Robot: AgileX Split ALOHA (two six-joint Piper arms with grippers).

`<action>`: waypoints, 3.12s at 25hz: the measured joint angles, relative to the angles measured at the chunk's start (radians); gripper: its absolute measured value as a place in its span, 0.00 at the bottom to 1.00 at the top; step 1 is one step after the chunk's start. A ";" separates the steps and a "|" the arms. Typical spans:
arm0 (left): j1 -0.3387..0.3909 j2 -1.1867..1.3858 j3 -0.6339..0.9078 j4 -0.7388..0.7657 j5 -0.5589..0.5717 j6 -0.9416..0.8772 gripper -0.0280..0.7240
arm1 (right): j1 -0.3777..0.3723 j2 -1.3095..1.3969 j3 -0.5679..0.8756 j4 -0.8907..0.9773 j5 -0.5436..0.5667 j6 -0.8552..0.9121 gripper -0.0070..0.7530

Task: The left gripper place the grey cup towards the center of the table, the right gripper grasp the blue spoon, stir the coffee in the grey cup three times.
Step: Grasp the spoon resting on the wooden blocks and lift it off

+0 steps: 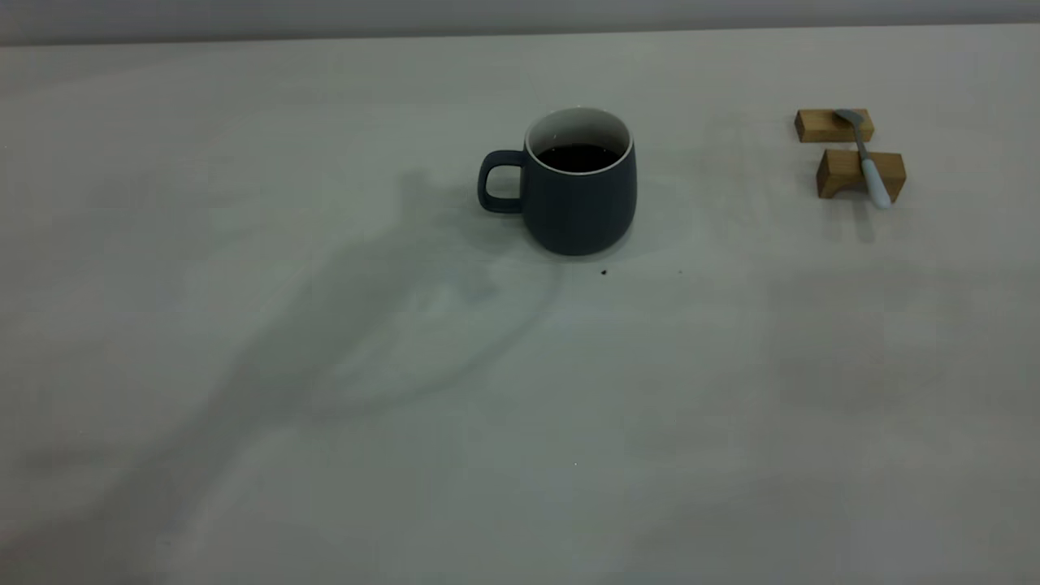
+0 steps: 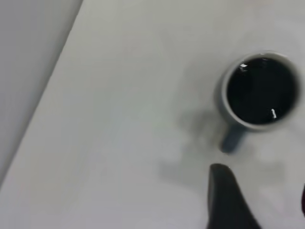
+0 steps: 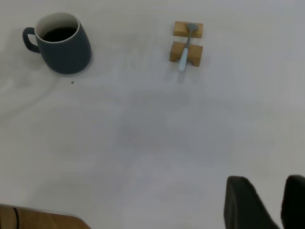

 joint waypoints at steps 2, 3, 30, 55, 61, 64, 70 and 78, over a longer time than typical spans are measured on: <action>0.000 -0.058 0.000 0.000 0.094 -0.036 0.56 | 0.000 0.000 0.000 0.000 0.000 0.000 0.32; 0.000 -0.079 0.000 0.000 0.139 -0.041 0.53 | 0.000 0.000 0.000 0.000 0.000 0.000 0.32; 0.058 -0.813 0.698 0.026 0.432 -0.552 0.35 | 0.000 -0.001 0.000 0.000 -0.001 0.000 0.32; 0.530 -1.893 1.203 0.083 0.391 -0.646 0.35 | 0.000 -0.001 0.000 0.000 -0.001 0.000 0.32; 0.530 -1.984 1.205 0.086 0.395 -0.646 0.35 | 0.000 -0.001 0.000 0.000 -0.001 0.000 0.32; 0.523 -1.984 1.205 0.086 0.395 -0.646 0.35 | 0.000 -0.001 0.000 0.000 -0.001 0.000 0.32; 0.517 -1.984 1.205 0.086 0.395 -0.646 0.35 | 0.000 -0.001 0.000 0.000 -0.001 0.000 0.32; 0.517 -1.984 1.205 0.086 0.395 -0.647 0.35 | 0.000 -0.001 0.000 0.000 -0.001 0.000 0.32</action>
